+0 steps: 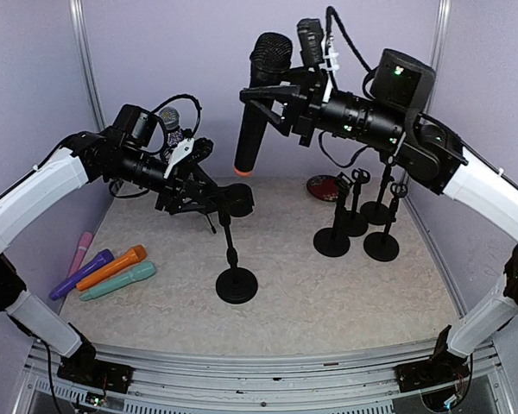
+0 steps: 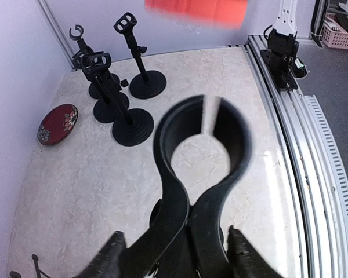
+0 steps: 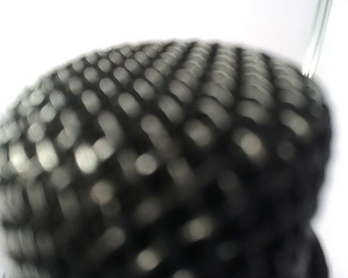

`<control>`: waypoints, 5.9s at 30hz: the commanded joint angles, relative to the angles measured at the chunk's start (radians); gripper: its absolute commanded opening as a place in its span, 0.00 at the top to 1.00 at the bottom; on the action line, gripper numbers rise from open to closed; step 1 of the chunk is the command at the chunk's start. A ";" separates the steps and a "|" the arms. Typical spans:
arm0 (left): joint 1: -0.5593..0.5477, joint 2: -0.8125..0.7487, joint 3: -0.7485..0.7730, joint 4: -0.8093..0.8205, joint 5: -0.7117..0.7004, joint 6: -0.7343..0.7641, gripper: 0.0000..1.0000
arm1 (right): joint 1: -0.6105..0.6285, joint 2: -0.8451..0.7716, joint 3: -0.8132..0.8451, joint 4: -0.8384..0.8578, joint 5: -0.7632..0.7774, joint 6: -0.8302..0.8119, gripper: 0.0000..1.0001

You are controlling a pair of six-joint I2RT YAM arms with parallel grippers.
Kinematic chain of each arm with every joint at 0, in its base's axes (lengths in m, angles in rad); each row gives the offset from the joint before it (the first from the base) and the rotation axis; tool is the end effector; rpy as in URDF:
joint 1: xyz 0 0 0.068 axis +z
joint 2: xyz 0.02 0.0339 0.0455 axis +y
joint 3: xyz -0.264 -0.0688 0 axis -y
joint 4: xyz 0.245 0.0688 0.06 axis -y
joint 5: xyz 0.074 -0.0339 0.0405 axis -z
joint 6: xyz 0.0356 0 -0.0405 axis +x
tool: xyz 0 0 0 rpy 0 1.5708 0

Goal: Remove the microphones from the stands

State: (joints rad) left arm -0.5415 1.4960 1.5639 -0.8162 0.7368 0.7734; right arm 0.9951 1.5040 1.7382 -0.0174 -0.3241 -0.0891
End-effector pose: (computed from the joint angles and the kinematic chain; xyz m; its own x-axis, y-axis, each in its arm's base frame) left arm 0.2569 -0.1824 0.3850 0.1442 0.5170 -0.8437 0.9824 0.0275 0.1848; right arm 0.1712 0.2847 0.5153 0.2025 0.1570 -0.9666 -0.9502 0.2702 -0.1551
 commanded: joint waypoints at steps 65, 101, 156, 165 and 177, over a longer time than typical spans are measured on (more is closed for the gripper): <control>0.516 -0.514 -0.805 -0.009 -0.338 0.257 1.00 | 0.094 -0.037 -0.392 0.170 0.365 0.181 0.15; 0.486 -0.422 -1.042 0.258 -0.711 0.217 0.49 | 0.151 0.242 -0.740 0.544 0.577 0.380 0.31; -0.153 -0.881 -0.931 0.363 -0.599 0.682 0.22 | 0.103 0.321 -0.212 0.285 0.296 0.690 1.00; -0.221 -0.846 -0.972 0.476 -0.656 0.727 0.30 | 0.113 0.281 -0.223 0.311 0.236 0.745 1.00; -0.271 -0.801 -0.987 0.555 -0.704 0.764 0.75 | 0.135 0.259 -0.222 0.363 0.181 0.758 1.00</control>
State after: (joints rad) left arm -0.8051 0.6853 0.5858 -0.3428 0.0570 1.5272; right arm 1.1103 1.8378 1.4811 0.2283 -0.1009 0.6552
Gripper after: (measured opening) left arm 0.278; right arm 0.223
